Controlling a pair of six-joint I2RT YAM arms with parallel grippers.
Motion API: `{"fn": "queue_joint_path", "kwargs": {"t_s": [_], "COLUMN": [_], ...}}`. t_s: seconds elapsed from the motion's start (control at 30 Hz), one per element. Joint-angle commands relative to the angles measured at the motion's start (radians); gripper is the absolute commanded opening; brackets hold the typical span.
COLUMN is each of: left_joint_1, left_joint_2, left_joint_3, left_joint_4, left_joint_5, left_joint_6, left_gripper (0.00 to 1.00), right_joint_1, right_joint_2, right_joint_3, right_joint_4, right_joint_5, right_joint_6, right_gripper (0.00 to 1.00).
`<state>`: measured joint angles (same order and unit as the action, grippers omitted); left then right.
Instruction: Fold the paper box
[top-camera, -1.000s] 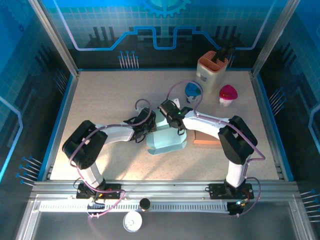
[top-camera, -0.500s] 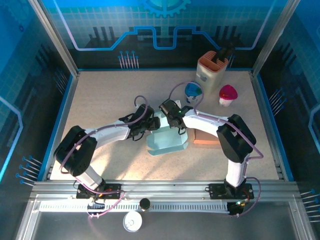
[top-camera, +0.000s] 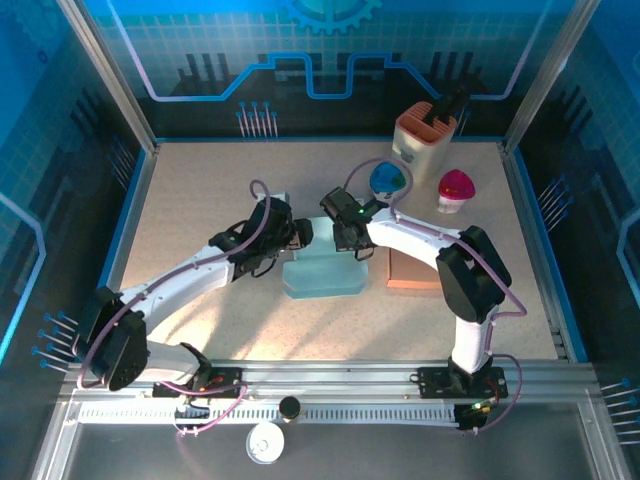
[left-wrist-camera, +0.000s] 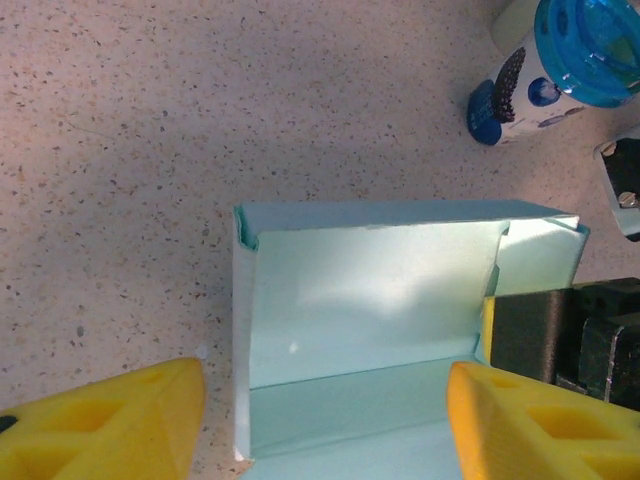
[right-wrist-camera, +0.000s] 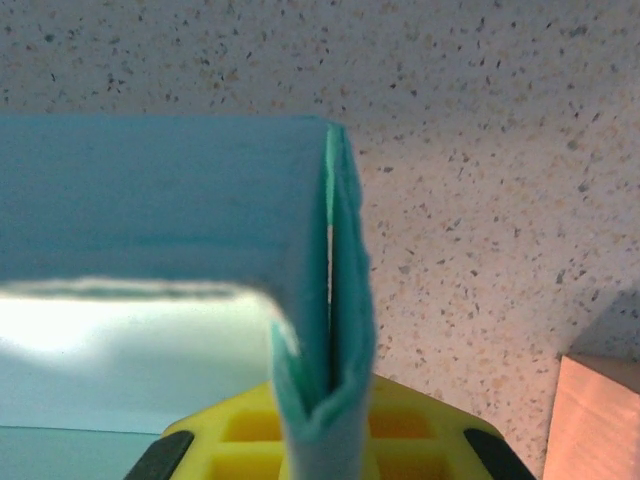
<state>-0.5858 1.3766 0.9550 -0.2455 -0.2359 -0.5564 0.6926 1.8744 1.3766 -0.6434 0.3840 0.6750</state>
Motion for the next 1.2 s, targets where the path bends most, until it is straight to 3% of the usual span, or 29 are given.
{"fn": "queue_joint_path", "kwargs": {"t_s": [0.0,0.3,0.67,0.83,1.0,1.17], "left_joint_1": [0.026,0.079,0.048,0.028,-0.004,-0.025], "left_joint_2": [0.064,0.185,0.262,0.297,0.33,0.35], "left_joint_3": [0.051,0.073,0.105,0.115,0.129,0.137], "left_joint_4": [-0.114,-0.064,-0.039,-0.034,-0.055,-0.075], "left_joint_5": [-0.01,0.055,-0.088,-0.138,-0.239,-0.317], "left_joint_6": [0.082,0.167,0.229,0.24,0.249,0.239], "left_gripper": [0.63,0.55,0.33,0.13,0.01,0.0], "right_joint_1": [-0.013,-0.012,-0.007,-0.003,-0.002,-0.003], "right_joint_2": [0.01,0.005,0.011,0.014,0.012,0.017], "right_joint_3": [0.016,0.01,0.017,0.018,0.015,0.021], "right_joint_4": [-0.028,-0.022,-0.021,-0.02,-0.021,-0.021], "right_joint_5": [-0.039,-0.063,-0.074,-0.074,-0.073,-0.086], "right_joint_6": [0.038,0.025,0.018,0.021,0.027,0.03], "right_gripper": [0.0,0.0,0.0,0.0,0.0,0.0]}}
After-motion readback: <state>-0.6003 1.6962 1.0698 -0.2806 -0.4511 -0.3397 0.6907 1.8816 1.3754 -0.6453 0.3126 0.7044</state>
